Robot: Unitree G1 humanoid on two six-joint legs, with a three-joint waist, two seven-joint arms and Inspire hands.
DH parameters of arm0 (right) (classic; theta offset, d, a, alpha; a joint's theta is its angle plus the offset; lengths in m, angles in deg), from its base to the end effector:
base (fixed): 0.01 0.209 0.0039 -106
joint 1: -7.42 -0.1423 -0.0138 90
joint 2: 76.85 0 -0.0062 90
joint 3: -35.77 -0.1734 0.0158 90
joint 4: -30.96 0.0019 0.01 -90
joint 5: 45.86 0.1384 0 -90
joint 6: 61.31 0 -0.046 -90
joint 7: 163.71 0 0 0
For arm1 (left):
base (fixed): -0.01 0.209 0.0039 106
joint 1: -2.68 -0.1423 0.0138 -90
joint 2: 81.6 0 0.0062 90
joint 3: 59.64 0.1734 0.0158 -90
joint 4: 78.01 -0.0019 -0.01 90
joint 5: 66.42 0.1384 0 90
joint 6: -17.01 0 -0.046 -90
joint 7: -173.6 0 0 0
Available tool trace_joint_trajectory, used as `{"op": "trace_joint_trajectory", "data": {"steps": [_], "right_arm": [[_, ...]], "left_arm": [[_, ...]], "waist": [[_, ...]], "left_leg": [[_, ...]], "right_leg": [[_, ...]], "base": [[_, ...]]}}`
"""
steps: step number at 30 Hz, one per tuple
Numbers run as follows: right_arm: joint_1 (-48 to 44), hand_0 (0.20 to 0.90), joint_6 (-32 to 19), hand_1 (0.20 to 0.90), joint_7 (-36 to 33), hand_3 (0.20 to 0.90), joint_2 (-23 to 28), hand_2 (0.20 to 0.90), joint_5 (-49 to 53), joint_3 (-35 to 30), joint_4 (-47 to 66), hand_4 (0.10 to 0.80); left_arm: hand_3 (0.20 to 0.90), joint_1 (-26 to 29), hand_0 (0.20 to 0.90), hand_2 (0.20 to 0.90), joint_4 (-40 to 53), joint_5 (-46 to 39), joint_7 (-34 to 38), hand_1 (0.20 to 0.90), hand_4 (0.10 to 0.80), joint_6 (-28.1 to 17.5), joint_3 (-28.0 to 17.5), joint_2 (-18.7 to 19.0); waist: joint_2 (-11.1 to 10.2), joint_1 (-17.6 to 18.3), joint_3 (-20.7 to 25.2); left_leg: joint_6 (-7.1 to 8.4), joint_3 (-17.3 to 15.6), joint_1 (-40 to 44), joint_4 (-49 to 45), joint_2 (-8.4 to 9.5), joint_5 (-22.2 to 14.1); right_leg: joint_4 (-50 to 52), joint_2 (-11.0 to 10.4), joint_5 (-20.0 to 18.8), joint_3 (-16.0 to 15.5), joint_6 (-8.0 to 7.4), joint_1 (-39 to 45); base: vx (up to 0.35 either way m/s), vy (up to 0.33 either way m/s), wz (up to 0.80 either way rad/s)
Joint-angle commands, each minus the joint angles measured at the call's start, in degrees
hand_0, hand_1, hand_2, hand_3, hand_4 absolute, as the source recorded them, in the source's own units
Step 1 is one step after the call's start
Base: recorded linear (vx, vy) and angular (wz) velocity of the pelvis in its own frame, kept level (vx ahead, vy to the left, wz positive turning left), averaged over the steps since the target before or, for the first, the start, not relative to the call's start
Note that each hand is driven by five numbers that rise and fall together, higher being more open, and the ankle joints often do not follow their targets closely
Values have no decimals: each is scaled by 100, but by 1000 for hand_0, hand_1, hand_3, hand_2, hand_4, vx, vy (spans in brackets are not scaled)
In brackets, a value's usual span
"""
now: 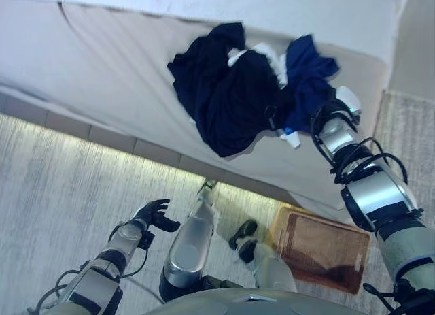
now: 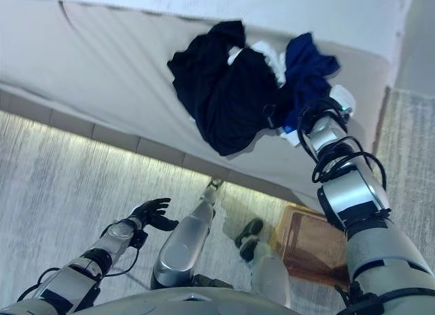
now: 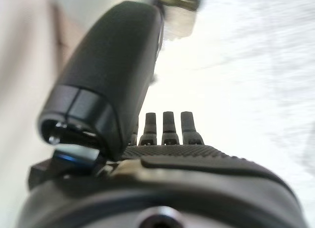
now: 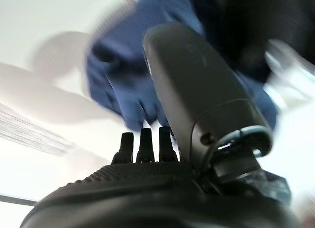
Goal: Pick up the clothes from the bed and place them into the basket
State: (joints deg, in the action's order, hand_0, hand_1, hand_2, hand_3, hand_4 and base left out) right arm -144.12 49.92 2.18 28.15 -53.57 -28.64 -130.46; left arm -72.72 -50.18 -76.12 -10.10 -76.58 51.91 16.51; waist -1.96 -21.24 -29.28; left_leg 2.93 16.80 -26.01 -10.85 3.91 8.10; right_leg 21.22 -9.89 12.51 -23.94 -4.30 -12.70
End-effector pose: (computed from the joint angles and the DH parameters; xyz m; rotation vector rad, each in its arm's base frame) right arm 0.3406 -0.2506 0.1448 -0.9748 0.4591 -0.4708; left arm 0.1800 0.2456 -0.0533 0.4271 0.8280 -0.0947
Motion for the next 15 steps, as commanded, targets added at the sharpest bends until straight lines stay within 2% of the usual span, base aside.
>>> {"op": "trace_joint_trajectory", "data": {"steps": [1, 2, 3, 9, 13, 15], "right_arm": [[-275, 900, 337, 900, 84, 900, 753, 900, 32, 251, 173, 800], [-349, 441, 343, 441, 109, 365, 827, 441, 9, 305, 139, 265], [-396, 300, 316, 300, 97, 200, 872, 300, 1, 325, 131, 100], [-710, 300, 73, 300, -170, 200, 1116, 300, 305, 338, 228, 100], [-913, 300, -612, 300, -1461, 200, 1359, 300, 788, 52, 1066, 100], [-928, 300, -715, 300, -1935, 200, 1491, 300, 778, -85, 1704, 100]], "left_arm": [[900, -543, 900, 900, 450, -404, 50, 900, 800, -240, -122, 184], [900, -575, 900, 900, 620, -453, 50, 900, 800, -244, -121, 197], [900, -592, 900, 900, 687, -474, 52, 900, 800, -249, -99, 210], [900, -649, 900, 900, 926, -552, 16, 900, 800, -236, 11, 291], [900, -748, 900, 900, 941, -476, 37, 900, 800, -196, -39, 350], [900, -802, 900, 900, 941, -412, 56, 900, 800, -194, -77, 376]], "waist": [[21, -152, -50], [51, -145, -51], [64, -140, -51], [105, -62, -51], [46, 119, -50], [4, 216, -48]], "left_leg": [[-773, -630, -157, -833, 197, -1140], [-791, -620, -328, -919, 225, -1147], [-793, -617, -397, -976, 238, -1156], [-771, -602, -452, -1055, 242, -1205], [-736, -695, -89, -918, 121, -1292], [-718, -768, 112, -792, 50, -1300]], "right_leg": [[475, -98, -756, 302, 88, -729], [596, -98, -746, 313, 101, -952], [640, -100, -733, 316, 107, -1030], [586, -50, -724, 388, 123, -1116], [388, 42, -755, 524, 78, -849], [263, 84, -784, 581, 52, -711]], "base": [[-36, 52, 5], [-38, 43, 0], [-38, 27, -6], [-41, -6, -11], [-43, -32, -13], [-52, -38, -21]]}}
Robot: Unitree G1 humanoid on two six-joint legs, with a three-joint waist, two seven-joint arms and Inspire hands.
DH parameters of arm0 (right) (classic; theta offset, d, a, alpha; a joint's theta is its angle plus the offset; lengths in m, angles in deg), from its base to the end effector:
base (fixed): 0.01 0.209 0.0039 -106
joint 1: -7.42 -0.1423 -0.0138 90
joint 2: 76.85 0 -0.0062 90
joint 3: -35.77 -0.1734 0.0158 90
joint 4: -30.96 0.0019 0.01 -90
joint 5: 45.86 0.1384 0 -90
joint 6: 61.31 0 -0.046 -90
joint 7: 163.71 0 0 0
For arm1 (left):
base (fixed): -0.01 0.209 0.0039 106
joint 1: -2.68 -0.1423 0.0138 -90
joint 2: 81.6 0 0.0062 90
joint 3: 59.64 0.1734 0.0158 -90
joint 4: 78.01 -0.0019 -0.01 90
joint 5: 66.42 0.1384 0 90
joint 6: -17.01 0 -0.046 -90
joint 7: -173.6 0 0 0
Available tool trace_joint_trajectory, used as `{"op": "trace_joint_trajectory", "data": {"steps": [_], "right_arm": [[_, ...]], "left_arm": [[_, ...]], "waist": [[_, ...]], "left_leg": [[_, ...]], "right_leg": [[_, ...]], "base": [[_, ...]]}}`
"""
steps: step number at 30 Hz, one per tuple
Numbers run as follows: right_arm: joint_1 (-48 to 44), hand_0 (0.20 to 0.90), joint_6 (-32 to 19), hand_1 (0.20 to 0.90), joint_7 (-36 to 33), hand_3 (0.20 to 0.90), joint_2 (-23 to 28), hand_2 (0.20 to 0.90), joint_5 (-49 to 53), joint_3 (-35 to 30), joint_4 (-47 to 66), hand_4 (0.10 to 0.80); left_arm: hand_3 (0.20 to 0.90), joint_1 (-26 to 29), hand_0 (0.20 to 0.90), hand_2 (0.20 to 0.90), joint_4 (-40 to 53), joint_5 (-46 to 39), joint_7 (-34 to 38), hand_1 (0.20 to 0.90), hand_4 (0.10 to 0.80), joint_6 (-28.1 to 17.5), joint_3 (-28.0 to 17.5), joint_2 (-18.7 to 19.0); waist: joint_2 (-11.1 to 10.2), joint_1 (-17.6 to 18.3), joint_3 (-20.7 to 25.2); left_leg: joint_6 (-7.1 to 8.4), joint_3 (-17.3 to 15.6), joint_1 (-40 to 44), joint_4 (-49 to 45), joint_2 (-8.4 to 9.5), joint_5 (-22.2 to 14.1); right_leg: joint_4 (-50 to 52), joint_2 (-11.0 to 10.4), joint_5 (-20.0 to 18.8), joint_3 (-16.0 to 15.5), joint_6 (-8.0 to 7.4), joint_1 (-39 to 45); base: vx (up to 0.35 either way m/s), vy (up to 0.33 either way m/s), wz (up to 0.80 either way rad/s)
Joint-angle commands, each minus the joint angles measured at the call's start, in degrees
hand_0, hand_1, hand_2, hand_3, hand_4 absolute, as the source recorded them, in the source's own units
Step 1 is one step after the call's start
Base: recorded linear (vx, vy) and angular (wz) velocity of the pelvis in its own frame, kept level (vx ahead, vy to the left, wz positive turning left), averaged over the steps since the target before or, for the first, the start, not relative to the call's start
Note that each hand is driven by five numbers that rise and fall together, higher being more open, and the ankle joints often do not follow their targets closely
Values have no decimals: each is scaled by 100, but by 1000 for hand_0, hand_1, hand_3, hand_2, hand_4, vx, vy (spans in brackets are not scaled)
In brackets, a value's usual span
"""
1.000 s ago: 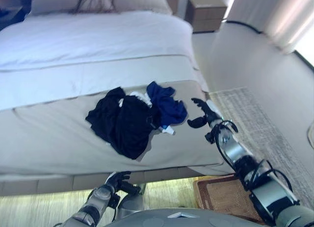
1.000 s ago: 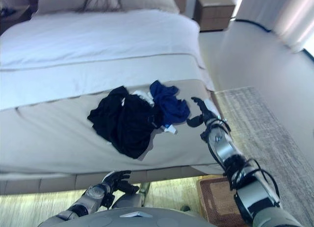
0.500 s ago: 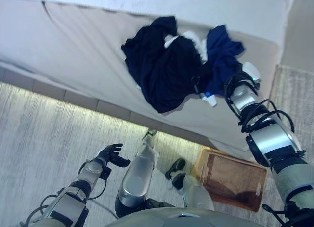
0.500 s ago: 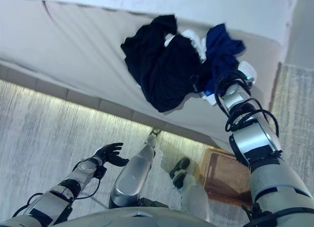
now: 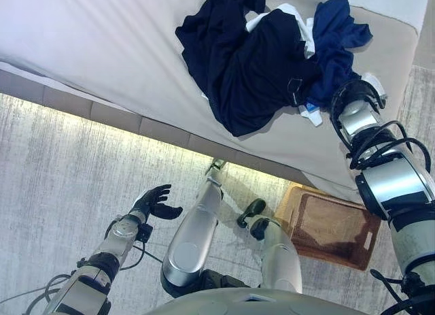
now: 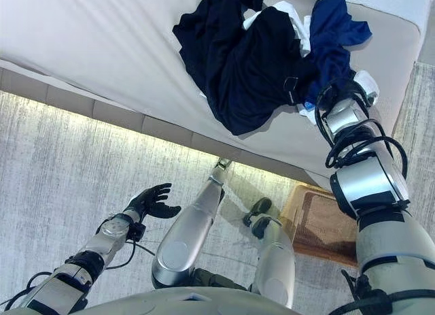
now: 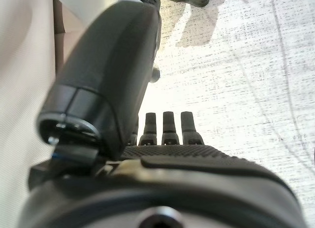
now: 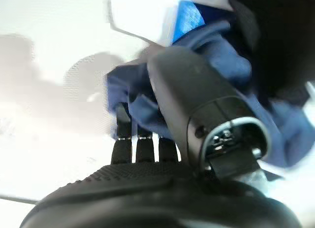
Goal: Pick up the clothes from the bed and place them into the basket
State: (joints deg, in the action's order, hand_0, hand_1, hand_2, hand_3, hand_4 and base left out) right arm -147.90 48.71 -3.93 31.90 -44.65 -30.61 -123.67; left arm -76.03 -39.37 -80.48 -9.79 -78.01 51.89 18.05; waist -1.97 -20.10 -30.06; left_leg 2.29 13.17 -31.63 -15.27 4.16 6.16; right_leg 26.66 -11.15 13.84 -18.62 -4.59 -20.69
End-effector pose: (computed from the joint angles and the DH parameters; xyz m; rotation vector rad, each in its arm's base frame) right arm 0.3496 -0.2497 0.1899 -0.7984 0.2376 -0.5930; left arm 0.1859 0.2377 -0.0422 0.3527 0.6835 -0.1164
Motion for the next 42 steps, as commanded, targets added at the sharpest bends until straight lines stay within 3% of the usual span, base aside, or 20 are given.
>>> {"op": "trace_joint_trajectory", "data": {"steps": [1, 3, 4, 10, 19, 26, 30, 35, 38, 42], "right_arm": [[-553, 300, -635, 300, -1578, 200, 1205, 300, -133, 41, 1421, 100], [-483, 300, -720, 300, -1837, 200, 1309, 300, -445, -107, 1914, 100], [-429, 300, -670, 300, -1907, 200, 1468, 300, -654, -195, 2376, 100], [372, 300, -639, 300, -1715, 200, 2051, 300, -892, -779, 3851, 100], [1525, 300, -880, 300, -1755, 200, 2677, 300, -946, -1856, 4825, 100], [2241, 300, -1119, 300, -2043, 200, 2862, 300, -741, -2542, 5257, 100], [2750, 300, -1142, 300, -1940, 200, 2802, 300, -565, -2910, 5502, 100], [3647, 300, -1252, 300, -1225, 200, 2346, 300, -502, -3115, 5691, 100], [3808, 300, -1103, 300, -818, 200, 2162, 300, -563, -2982, 5617, 100], [3488, 300, -1168, 300, -636, 200, 1898, 300, -603, -2546, 5009, 100]], "left_arm": [[900, -500, 900, 900, -154, 55, 36, 900, 800, -47, -87, 215], [900, -558, 900, 900, -183, 147, 49, 900, 800, -37, -105, 188], [900, -572, 900, 900, -231, 238, 40, 900, 800, 13, -108, 153], [900, -642, 900, 900, -504, 684, 64, 900, 800, 263, -45, 0], [900, -685, 900, 900, -738, 1075, 35, 900, 800, 466, 10, -411], [900, -752, 900, 900, -1013, 1324, -56, 900, 800, 588, 68, -623], [900, -747, 900, 900, -1176, 1499, -152, 900, 800, 746, -10, -605], [900, -716, 900, 900, -1281, 1656, -303, 900, 800, 817, -88, -493], [900, -623, 900, 900, -1226, 1594, -313, 900, 800, 747, -67, -449], [900, -159, 900, 900, -988, 1173, -127, 900, 800, 573, 127, -430]], "waist": [[-16, 182, 51], [-53, 287, 134], [-75, 405, 249], [-251, 940, 930], [-202, 1579, 1904], [-166, 1936, 2392], [-133, 2135, 2510], [-38, 2405, 2415], [32, 2519, 2237], [254, 2712, 1537]], "left_leg": [[-639, -470, 810, -255, -15, -1106], [-615, -556, 978, -122, -66, -1105], [-609, -643, 1078, 51, -90, -941], [-485, -1048, 2029, 843, -265, -920], [-352, -1446, 3068, 1859, -359, -709], [-332, -1789, 3488, 1996, -329, -839], [-353, -1976, 3636, 2009, -323, -927], [-441, -2244, 3698, 1832, -318, -1052], [-498, -2387, 3580, 1622, -309, -1128], [-555, -2498, 3099, 1156, -303, -1164]], "right_leg": [[-385, 240, -933, 95, 63, 186], [-553, 285, -962, 161, 34, 313], [-789, 310, -1118, 154, 57, 394], [-1692, 484, -1239, 504, -24, 1133], [-2427, 677, -1392, 1029, -36, 1840], [-2793, 729, -1511, 1234, -41, 2126], [-2822, 744, -1518, 1365, -58, 2176], [-2540, 727, -1436, 1556, -51, 2033], [-2342, 701, -1409, 1638, -43, 1834], [-1863, 642, -1331, 1796, 4, 1303]], "base": [[-55, -30, -29], [-80, -8, -32], [-98, 8, -31], [5, 3, -23], [27, -1, -30], [26, -10, -27], [24, -50, -35], [0, -64, -34], [-143, -67, -49], [-282, -46, -47]]}}
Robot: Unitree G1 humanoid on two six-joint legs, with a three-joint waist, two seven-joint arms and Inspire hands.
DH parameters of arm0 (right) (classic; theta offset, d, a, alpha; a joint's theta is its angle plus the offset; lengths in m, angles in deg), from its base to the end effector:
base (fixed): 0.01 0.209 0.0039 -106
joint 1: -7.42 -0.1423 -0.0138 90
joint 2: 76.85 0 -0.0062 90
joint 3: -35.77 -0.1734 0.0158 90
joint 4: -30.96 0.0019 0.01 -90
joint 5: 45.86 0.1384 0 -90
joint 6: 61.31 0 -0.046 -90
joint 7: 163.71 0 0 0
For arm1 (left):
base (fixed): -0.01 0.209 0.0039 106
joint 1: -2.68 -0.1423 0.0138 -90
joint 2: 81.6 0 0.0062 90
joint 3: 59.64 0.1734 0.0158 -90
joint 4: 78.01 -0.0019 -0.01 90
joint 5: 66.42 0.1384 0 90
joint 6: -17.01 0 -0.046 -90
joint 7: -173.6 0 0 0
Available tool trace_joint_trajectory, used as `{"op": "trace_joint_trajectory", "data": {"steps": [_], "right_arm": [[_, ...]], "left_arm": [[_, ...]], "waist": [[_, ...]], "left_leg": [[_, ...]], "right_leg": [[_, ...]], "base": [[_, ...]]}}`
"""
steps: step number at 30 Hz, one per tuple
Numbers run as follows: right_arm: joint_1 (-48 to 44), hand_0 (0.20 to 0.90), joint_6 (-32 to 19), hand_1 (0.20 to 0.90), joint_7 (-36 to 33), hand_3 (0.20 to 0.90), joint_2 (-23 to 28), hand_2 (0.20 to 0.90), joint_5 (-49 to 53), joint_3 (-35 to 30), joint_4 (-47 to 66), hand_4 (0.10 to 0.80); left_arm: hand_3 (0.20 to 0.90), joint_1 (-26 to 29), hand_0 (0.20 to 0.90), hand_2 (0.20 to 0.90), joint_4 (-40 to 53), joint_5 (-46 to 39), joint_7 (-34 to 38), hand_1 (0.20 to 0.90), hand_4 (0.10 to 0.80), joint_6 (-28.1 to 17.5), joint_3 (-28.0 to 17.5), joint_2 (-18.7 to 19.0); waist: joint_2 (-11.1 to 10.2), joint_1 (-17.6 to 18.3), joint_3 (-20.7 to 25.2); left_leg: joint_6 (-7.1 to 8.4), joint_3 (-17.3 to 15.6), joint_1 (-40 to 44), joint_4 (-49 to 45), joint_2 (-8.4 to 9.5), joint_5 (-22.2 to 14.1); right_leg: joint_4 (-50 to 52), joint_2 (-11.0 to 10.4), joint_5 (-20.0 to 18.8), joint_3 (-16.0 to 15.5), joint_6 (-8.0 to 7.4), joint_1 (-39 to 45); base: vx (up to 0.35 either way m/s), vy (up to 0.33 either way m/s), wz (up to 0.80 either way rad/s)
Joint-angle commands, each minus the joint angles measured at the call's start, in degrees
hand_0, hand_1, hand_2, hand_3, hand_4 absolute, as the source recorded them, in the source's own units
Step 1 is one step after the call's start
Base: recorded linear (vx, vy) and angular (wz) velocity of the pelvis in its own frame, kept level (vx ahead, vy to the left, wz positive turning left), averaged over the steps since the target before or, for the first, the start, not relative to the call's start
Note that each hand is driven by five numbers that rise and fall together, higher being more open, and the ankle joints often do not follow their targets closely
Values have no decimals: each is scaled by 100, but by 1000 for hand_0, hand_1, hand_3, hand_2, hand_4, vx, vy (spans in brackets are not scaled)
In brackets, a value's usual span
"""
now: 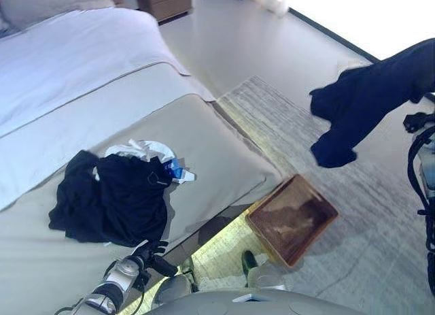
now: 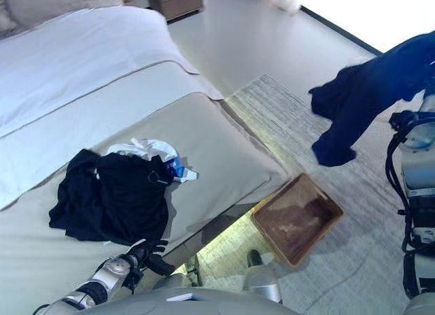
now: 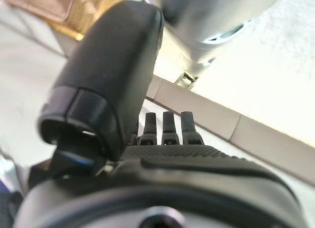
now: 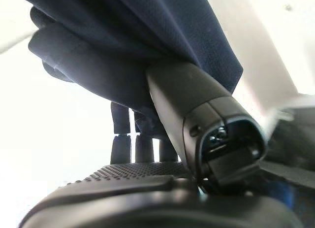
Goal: Pick up the clothes from the bed and place them into the basket
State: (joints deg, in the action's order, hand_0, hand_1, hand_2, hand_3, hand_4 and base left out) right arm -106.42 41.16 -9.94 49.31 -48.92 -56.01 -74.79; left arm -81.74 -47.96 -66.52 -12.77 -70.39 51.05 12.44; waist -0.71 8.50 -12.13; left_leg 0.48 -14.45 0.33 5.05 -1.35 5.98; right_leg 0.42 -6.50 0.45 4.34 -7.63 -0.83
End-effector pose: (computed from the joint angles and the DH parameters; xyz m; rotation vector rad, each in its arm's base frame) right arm 0.2559 -0.3153 0.1867 -0.8840 -0.1798 -0.7532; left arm 0.1299 0.2289 -0.0824 0.4660 1.0625 -0.2290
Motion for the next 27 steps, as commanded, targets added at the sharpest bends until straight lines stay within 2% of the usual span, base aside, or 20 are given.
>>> {"op": "trace_joint_trajectory", "data": {"steps": [1, 6, 8, 12, 13, 14, 15, 16, 18, 21, 27], "right_arm": [[-746, 300, -401, 300, -33, 200, 116, 300, -167, 94, -11, 100], [-1145, 300, -198, 300, -99, 200, -22, 300, -240, 523, -707, 100], [-1289, 300, -150, 300, -61, 200, -52, 300, -148, 656, -920, 100], [-2095, 300, 75, 300, 4, 200, -68, 300, -201, 1272, -1779, 100], [-2229, 300, 127, 300, 17, 200, -59, 300, -203, 1391, -1896, 100], [-2293, 340, 180, 340, 43, 247, -55, 340, -201, 1438, -1925, 147], [-2564, 900, 288, 900, -2, 900, -65, 900, -183, 1627, -2196, 800], [-2593, 900, 301, 900, -2, 900, -66, 900, -173, 1650, -2214, 800], [-3055, 900, 481, 900, 7, 900, -87, 900, -245, 1951, -2710, 800], [-3321, 900, 628, 900, -31, 900, -102, 900, -258, 2119, -3082, 800], [-3340, 900, 806, 900, -69, 900, -50, 900, -98, 2119, -3399, 800]], "left_arm": [[900, 517, 900, 900, -65, -297, 214, 900, 800, -226, 246, 119], [900, 1042, 900, 900, 457, -667, 338, 900, 800, -537, 444, -18], [900, 1128, 900, 900, 543, -760, 365, 900, 800, -579, 471, -45], [900, 1297, 900, 900, 686, -917, 428, 900, 800, -750, 587, -60], [900, 1302, 900, 900, 713, -985, 427, 900, 800, -756, 603, -46], [900, 1312, 900, 900, 722, -998, 427, 900, 800, -742, 590, -44], [900, 1294, 900, 900, 786, -1036, 392, 900, 800, -755, 597, -27], [900, 1294, 900, 900, 790, -1036, 391, 900, 800, -754, 591, -30], [900, 1220, 900, 900, 879, -1125, 344, 900, 800, -787, 653, -19], [900, 1142, 900, 900, 968, -1204, 291, 900, 800, -783, 691, -23], [900, 1024, 900, 900, 1121, -1353, 243, 900, 800, -712, 786, 25]], "waist": [[175, -108, -417], [573, 19, -1155], [665, 39, -1282], [998, 81, -1634], [1079, 81, -1673], [1079, 94, -1688], [1214, 70, -1762], [1222, 75, -1761], [1428, 22, -1766], [1579, -27, -1767], [1652, -92, -1767]], "left_leg": [[-380, 266, -207, -1018, 251, -1189], [-361, 240, -870, -1686, 304, -1256], [-346, 206, -1005, -1819, 319, -1278], [-305, 73, -1618, -2526, 373, -1452], [-265, 142, -1681, -2653, 376, -1606], [-300, 77, -1784, -2661, 372, -1479], [-256, 152, -1916, -2825, 385, -1627], [-255, 151, -1934, -2837, 384, -1630], [-234, 155, -2171, -2835, 424, -1574], [-201, 155, -2280, -2728, 453, -1484], [-132, 171, -2376, -2534, 473, -1334]], "right_leg": [[906, 150, 68, -486, 326, -788], [1500, 9, 182, -447, 461, -1489], [1599, -20, 203, -453, 490, -1637], [2011, -165, 312, -445, 613, -2272], [2164, -152, 495, -414, 602, -2360], [2141, -163, 354, -428, 644, -2458], [2339, -156, 552, -393, 644, -2615], [2351, -156, 556, -391, 645, -2634], [2437, -137, 599, -346, 686, -2915], [2398, -141, 592, -325, 684, -3048], [2193, -138, 465, -374, 654, -3150]], "base": [[-359, -19, -37], [-236, 8, -18], [-128, -9, -17], [-86, -4, -9], [-84, -5, -10], [18, 9, -13], [-38, -1, -5], [31, 34, -4], [-25, 53, -3], [8, 50, -1], [5, 7, 1]]}}
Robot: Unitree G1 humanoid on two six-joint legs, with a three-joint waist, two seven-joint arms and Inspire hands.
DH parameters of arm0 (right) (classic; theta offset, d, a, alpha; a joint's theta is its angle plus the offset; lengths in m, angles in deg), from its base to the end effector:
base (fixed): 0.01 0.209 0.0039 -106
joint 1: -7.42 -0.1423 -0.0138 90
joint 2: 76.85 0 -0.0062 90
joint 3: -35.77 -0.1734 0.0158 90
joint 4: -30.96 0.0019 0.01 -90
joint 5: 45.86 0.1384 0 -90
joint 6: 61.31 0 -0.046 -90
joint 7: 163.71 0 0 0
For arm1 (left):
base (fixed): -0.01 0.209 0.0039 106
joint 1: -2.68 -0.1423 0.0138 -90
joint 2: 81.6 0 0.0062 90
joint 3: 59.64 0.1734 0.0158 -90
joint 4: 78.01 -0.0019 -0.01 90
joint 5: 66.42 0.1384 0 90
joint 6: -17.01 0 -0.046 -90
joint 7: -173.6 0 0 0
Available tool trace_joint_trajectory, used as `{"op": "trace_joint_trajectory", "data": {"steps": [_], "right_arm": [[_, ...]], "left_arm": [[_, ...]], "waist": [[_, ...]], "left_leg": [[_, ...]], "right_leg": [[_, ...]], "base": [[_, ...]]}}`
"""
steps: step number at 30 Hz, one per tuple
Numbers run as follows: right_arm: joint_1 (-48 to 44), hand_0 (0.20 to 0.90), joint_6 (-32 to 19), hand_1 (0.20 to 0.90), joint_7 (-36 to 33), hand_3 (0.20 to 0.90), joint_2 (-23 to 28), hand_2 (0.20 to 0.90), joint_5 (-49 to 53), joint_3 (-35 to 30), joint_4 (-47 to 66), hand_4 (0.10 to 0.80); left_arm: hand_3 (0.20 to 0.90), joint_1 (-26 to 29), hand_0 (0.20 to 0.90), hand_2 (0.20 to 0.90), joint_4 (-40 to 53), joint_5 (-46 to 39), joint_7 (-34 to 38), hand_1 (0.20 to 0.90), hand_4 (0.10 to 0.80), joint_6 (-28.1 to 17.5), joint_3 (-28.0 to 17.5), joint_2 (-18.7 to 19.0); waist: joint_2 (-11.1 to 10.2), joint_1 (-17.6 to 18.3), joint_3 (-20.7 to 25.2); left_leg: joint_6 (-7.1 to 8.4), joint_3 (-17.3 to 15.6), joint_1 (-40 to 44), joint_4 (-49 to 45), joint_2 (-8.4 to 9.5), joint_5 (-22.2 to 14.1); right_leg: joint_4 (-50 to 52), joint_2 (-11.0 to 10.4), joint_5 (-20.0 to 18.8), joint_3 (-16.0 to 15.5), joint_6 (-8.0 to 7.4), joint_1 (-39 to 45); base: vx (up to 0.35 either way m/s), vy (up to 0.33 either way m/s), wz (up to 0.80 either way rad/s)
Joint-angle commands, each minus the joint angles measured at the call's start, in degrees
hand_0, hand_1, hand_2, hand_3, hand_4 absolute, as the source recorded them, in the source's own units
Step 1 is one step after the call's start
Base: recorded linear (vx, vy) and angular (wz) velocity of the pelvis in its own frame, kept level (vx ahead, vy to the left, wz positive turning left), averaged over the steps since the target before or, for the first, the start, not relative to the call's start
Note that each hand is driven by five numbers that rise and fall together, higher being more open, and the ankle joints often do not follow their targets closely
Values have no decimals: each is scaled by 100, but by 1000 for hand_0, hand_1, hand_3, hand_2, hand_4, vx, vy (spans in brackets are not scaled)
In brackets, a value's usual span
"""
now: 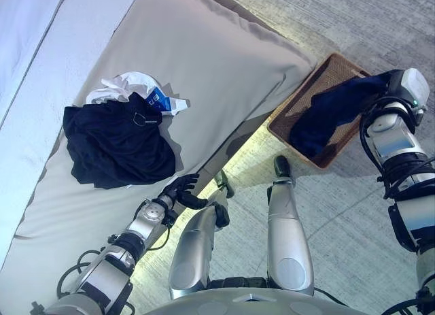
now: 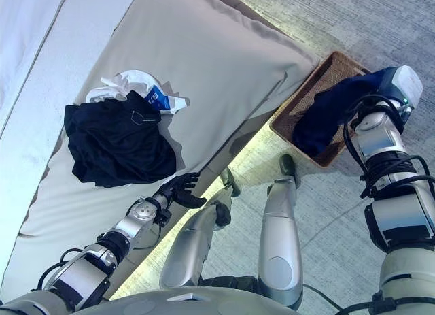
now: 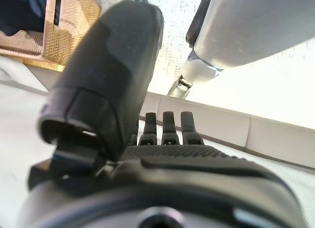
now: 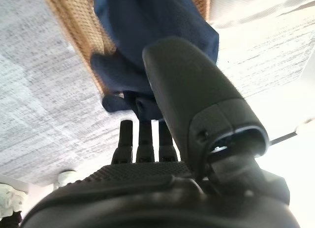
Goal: Pick up the clothes from the bed and place them into the basket
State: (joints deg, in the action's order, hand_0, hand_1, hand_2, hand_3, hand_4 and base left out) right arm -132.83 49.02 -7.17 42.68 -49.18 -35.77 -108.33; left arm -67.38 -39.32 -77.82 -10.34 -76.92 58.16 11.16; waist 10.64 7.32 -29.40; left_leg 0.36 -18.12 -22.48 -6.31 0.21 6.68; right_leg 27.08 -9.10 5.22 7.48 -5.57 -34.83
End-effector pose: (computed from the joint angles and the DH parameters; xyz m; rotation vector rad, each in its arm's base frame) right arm 0.3144 -0.3011 0.1750 -0.9389 0.1959 -0.7339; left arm 0.2246 0.1804 -0.0294 0.3742 0.5688 -0.3108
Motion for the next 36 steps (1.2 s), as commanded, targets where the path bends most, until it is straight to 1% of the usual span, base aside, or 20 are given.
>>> {"op": "trace_joint_trajectory", "data": {"steps": [1, 6, 10, 11, 15, 16, 19, 21, 22, 23, 24, 25, 26, 27, 28, 30, 32, 33, 35, 36], "right_arm": [[-686, 900, 50, 900, -343, 900, 620, 900, -77, 92, -60, 800], [-391, 900, -41, 900, -63, 900, 649, 900, 47, -10, -440, 800], [-45, 900, -244, 900, 60, 900, 604, 900, 236, -169, -568, 800], [2, 900, -290, 900, 79, 900, 579, 900, 261, -219, -594, 800], [285, 900, -593, 900, 110, 900, 460, 900, 494, -435, -700, 800], [543, 900, -672, 900, 152, 900, 374, 900, 538, -595, -690, 800], [1803, 900, -1001, 900, 137, 900, 69, 900, 769, -1152, -493, 800], [2842, 900, -1325, 900, -10, 900, -343, 900, 930, -1479, -376, 800], [3352, 900, -1577, 900, -141, 900, -664, 900, 1035, -1570, -385, 800], [3586, 900, -1695, 900, -190, 900, -872, 900, 1041, -1600, -403, 800], [3694, 900, -1845, 900, -280, 900, -982, 900, 1057, -1615, -413, 800], [3917, 900, -2001, 900, -481, 900, -1250, 900, 1127, -1629, -416, 800], [4032, 900, -2101, 900, -619, 900, -1392, 900, 1137, -1642, -378, 800], [4180, 900, -2255, 900, -931, 900, -1564, 900, 1040, -1651, -282, 800], [4280, 900, -2329, 900, -1136, 900, -1735, 900, 1001, -1638, -238, 800], [4402, 900, -2459, 900, -1569, 900, -2032, 900, 891, -1591, -202, 800], [4420, 900, -2499, 900, -1662, 900, -2086, 900, 822, -1586, -209, 800], [4430, 900, -2520, 900, -1816, 900, -2154, 900, 749, -1586, -267, 800], [4422, 900, -2458, 900, -1832, 900, -2134, 900, 846, -1635, -303, 800], [4401, 900, -2537, 900, -1748, 900, -2092, 900, 947, -1730, -512, 800]], "left_arm": [[900, -414, 900, 900, 267, -236, 0, 900, 800, -49, 84, 163], [900, -404, 900, 900, 227, -343, 23, 900, 800, -40, 75, 255], [900, -379, 900, 900, 200, -425, 32, 900, 800, 24, -35, 358], [900, -376, 900, 900, 206, -419, 35, 900, 800, 51, -71, 371], [900, -476, 900, 900, 94, -489, 100, 900, 800, 54, -186, 365], [900, -596, 900, 900, 40, -405, 155, 900, 800, 19, -229, 304], [900, -858, 900, 900, 34, -178, 219, 900, 800, 32, -341, 258], [900, -908, 900, 900, -17, 54, 155, 900, 800, 195, -473, 223], [900, -921, 900, 900, -121, 150, 139, 900, 800, 252, -539, 198], [900, -926, 900, 900, -235, 227, 119, 900, 800, 279, -565, 173], [900, -926, 900, 900, -323, 192, 137, 900, 800, 297, -594, 149], [900, -940, 900, 900, -504, 241, 163, 900, 800, 373, -668, 103], [900, -951, 900, 900, -601, 272, 158, 900, 800, 447, -729, 87], [900, -971, 900, 900, -714, 322, 158, 900, 800, 545, -809, 85], [900, -995, 900, 900, -896, 387, 151, 900, 800, 575, -867, 91], [900, -1112, 900, 900, -1236, 521, 118, 900, 800, 514, -1015, 109], [900, -1162, 900, 900, -1309, 561, 99, 900, 800, 477, -1055, 113], [900, -1338, 900, 900, -1471, 595, 94, 900, 800, 329, -1159, 123], [900, -1517, 900, 900, -1550, 525, 80, 900, 800, 272, -1345, 129], [900, -1631, 900, 900, -1710, 534, 64, 900, 800, 206, -1514, 127]], "waist": [[512, 18, -39], [371, -49, -39], [180, -126, -39], [124, -141, -39], [-15, -217, -39], [-66, -277, 7], [-263, -505, 355], [-494, -691, 698], [-633, -805, 921], [-718, -873, 1058], [-766, -915, 1138], [-862, -1016, 1354], [-903, -1077, 1456], [-941, -1166, 1579], [-987, -1252, 1721], [-1054, -1419, 1863], [-1072, -1456, 1901], [-1118, -1567, 2020], [-1177, -1677, 2147], [-1222, -1775, 2225]], "left_leg": [[-114, 540, -97, -1376, 315, -1392], [-78, 576, 9, -1160, 269, -1305], [-78, 633, 130, -1044, 217, -1275], [-112, 590, 78, -1011, 209, -1139], [-60, 660, 308, -880, 142, -1115], [-32, 725, 495, -719, 125, -1065], [1, 999, 1024, -210, 152, -901], [-4, 1276, 1448, 40, 195, -861], [-12, 1411, 1673, 196, 192, -835], [-21, 1500, 1819, 296, 183, -814], [-24, 1551, 1905, 359, 171, -792], [-51, 1678, 2057, 457, 168, -767], [-60, 1749, 2128, 522, 160, -742], [-62, 1815, 2174, 593, 140, -698], [-55, 1844, 2174, 650, 107, -646], [-27, 1922, 2296, 799, 66, -602], [-14, 1957, 2333, 855, 59, -583], [34, 2080, 2423, 1001, 55, -531], [68, 2194, 2459, 1074, 70, -516], [78, 2255, 2465, 1073, 67, -526]], "right_leg": [[-507, 123, -29, -696, 442, 255], [-831, 139, -184, -828, 394, 432], [-1005, 152, -260, -937, 371, 639], [-1086, 145, -422, -988, 407, 618], [-1261, 218, -445, -1107, 440, 953], [-1339, 239, -430, -1176, 454, 1181], [-1547, 220, -363, -1479, 468, 1833], [-1831, 187, -348, -1786, 436, 2477], [-1991, 198, -347, -1976, 408, 2791], [-2111, 216, -356, -2107, 392, 2999], [-2191, 232, -363, -2189, 388, 3119], [-2311, 272, -387, -2309, 352, 3332], [-2357, 298, -381, -2375, 343, 3440], [-2381, 336, -350, -2476, 345, 3550], [-2414, 375, -330, -2613, 347, 3636], [-2490, 436, -239, -2776, 361, 3874], [-2508, 452, -217, -2810, 365, 3929], [-2529, 492, -150, -2876, 368, 4061], [-2554, 494, -107, -2932, 345, 4162], [-2561, 480, -81, -2967, 344, 4203]], "base": [[5, -20, 5], [17, -27, 8], [-17, -61, 19], [-74, -62, 21], [-10, -2, 11], [32, 22, 16], [61, -50, 35], [194, -206, 92], [271, -198, 121], [229, -100, 123], [235, -57, 108], [210, -17, 78], [228, -37, 62], [156, -13, 62], [139, -20, 59], [114, -4, 36], [77, 30, 29], [104, 59, 33], [119, 128, 43], [81, 155, 48]]}}
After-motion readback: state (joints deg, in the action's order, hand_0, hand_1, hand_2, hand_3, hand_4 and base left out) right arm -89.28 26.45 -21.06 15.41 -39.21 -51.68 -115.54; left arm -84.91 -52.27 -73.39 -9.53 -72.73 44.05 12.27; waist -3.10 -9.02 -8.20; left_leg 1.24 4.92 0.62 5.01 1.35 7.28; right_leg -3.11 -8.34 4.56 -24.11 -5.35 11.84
